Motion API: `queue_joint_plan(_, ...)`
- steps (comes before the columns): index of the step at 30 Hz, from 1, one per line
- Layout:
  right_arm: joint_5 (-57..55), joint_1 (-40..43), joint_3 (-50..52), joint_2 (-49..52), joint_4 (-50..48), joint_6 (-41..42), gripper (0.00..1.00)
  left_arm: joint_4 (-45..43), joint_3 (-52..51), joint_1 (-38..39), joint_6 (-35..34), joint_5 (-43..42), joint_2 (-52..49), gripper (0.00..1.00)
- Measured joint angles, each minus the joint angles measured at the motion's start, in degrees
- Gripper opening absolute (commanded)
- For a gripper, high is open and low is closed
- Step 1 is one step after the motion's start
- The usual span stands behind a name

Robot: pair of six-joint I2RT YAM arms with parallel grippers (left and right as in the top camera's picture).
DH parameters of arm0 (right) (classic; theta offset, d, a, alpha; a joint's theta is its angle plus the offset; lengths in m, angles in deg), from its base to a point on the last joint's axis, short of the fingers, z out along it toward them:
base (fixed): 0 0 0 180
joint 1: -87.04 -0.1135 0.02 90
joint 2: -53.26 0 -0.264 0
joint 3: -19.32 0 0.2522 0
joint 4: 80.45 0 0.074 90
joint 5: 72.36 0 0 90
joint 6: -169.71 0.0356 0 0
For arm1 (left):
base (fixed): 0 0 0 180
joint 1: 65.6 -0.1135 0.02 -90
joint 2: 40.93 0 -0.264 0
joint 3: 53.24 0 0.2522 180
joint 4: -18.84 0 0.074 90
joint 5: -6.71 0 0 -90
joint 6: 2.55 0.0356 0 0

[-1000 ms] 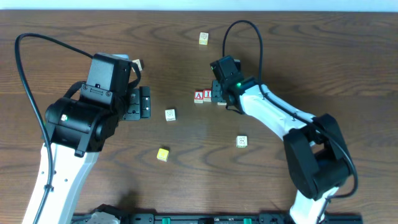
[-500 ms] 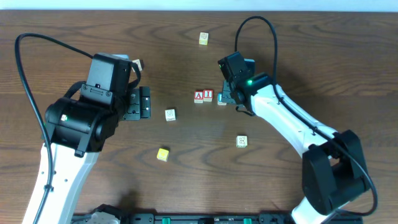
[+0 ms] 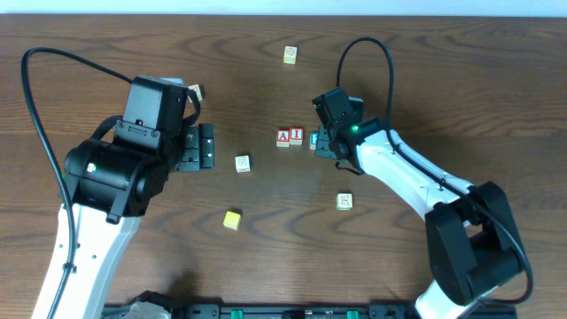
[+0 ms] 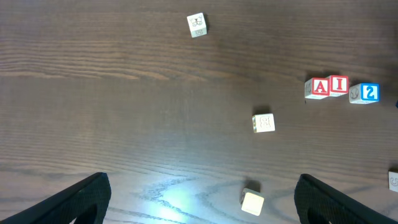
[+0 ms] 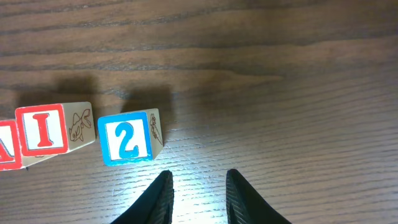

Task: Spell out Ai2
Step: 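Lower the blue 2 block onto the table right of the I block, then open the right gripper and lift it off the 2 block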

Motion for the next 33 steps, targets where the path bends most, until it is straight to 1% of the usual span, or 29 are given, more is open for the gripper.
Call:
queue_joint_plan(10,4.0,-0.1,0.7,0.3,-0.5,1.5,0.29,0.0,0.0,0.0,0.0,0.0,0.0,0.95)
queue_joint_plan(15,4.4,-0.7,3.0,0.8,-4.3,2.2,0.29,0.0,0.0,0.0,0.0,0.0,0.0,0.95)
queue_joint_plan(33,4.6,-0.8,4.1,2.6,-9.7,2.2,0.29,-0.2,0.0,0.0,0.0,0.0,0.0,0.95)
